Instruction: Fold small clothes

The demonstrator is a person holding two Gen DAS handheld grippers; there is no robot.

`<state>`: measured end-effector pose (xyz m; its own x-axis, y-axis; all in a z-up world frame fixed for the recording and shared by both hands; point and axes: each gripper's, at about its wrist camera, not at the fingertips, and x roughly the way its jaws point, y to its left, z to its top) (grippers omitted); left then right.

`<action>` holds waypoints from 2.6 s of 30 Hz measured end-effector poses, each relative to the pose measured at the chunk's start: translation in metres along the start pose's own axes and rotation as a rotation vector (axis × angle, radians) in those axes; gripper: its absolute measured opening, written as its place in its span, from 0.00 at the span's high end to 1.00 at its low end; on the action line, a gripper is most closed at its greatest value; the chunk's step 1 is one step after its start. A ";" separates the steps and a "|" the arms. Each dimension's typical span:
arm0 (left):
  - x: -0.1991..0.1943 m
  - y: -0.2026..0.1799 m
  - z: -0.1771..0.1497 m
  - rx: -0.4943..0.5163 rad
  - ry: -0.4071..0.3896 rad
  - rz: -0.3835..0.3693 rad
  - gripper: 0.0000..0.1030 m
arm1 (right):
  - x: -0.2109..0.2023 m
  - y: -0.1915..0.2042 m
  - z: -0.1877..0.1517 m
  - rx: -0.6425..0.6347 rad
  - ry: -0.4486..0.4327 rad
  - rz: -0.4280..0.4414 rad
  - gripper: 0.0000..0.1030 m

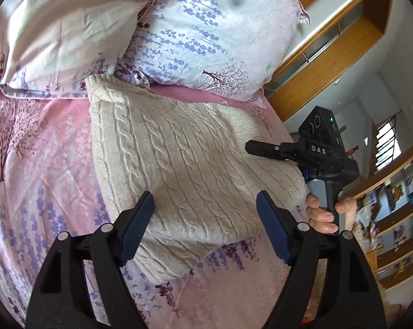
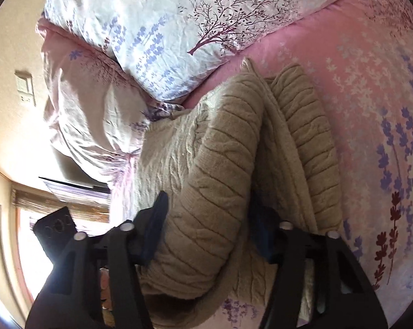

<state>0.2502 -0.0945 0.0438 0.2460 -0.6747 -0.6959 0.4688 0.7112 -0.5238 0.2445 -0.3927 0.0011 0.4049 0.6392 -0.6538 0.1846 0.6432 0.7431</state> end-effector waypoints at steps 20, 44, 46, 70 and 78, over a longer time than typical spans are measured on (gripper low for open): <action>0.008 -0.020 -0.016 0.091 0.055 -0.036 0.21 | -0.036 -0.020 -0.007 -0.091 -0.192 -0.256 0.80; 0.019 0.003 -0.060 0.043 0.089 0.111 0.84 | -0.084 0.008 -0.056 -0.125 -0.294 -0.219 0.86; 0.016 0.008 -0.058 0.024 0.082 0.073 0.86 | -0.100 0.015 -0.056 -0.140 -0.363 -0.193 0.87; 0.001 0.012 -0.052 -0.036 0.068 0.001 0.43 | -0.083 -0.053 -0.021 0.185 -0.269 -0.063 0.56; 0.017 0.010 -0.040 -0.039 0.099 0.069 0.44 | -0.060 -0.054 0.000 0.168 -0.270 -0.101 0.74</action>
<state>0.2252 -0.0912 0.0074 0.1902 -0.6024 -0.7752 0.4198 0.7637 -0.4904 0.2097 -0.4659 0.0003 0.5959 0.4265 -0.6805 0.3716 0.6047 0.7044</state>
